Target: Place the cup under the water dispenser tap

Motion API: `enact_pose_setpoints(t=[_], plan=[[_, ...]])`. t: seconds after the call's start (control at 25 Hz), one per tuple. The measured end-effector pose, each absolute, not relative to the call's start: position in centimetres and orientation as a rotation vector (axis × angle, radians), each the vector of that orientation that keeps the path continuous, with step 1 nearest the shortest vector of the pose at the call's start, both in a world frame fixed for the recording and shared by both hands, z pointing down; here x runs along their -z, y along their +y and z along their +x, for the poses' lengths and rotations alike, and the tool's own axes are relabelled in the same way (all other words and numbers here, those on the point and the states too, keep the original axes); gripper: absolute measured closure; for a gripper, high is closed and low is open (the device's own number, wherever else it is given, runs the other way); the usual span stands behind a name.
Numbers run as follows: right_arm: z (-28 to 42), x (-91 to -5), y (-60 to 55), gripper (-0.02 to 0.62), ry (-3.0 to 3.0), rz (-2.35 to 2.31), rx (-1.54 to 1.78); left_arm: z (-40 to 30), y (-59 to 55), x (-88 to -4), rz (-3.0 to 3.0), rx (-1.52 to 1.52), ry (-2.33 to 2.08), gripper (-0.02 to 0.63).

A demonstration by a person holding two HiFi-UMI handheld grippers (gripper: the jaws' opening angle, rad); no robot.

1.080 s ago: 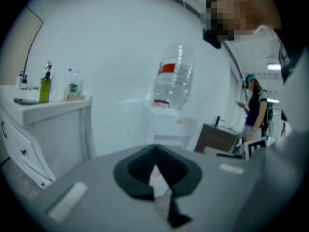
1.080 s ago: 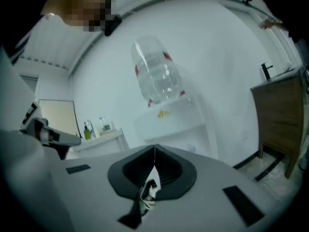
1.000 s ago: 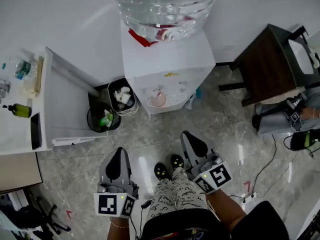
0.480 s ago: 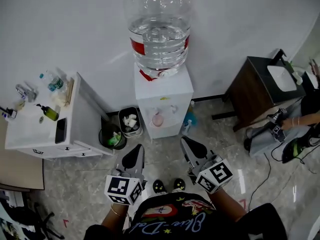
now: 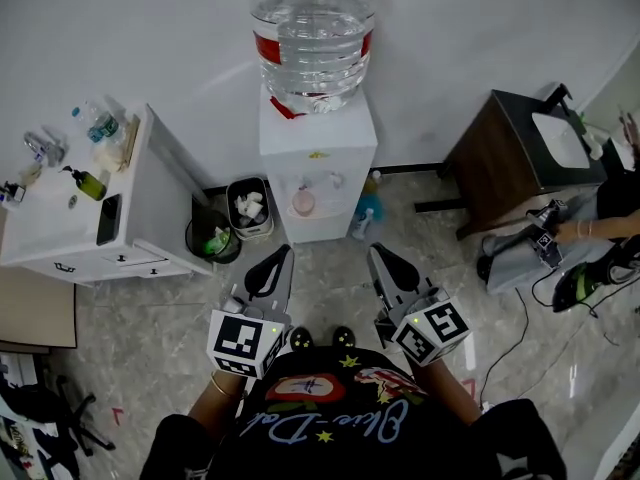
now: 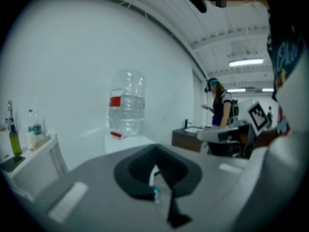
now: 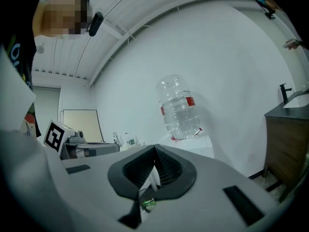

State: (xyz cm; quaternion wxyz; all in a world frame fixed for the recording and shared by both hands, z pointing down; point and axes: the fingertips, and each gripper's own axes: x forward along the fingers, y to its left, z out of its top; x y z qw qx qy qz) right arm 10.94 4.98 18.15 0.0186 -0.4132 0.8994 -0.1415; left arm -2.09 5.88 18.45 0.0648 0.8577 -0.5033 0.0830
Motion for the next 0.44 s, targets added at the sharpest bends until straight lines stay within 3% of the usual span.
enact_pose_setpoints(t=[0.44], plan=[[11.8, -18.2, 4.7, 0.583, 2.781, -1.293, 0.436, -2.1, 6.4, -19.7, 2.522, -0.247, -1.514, 0.611]])
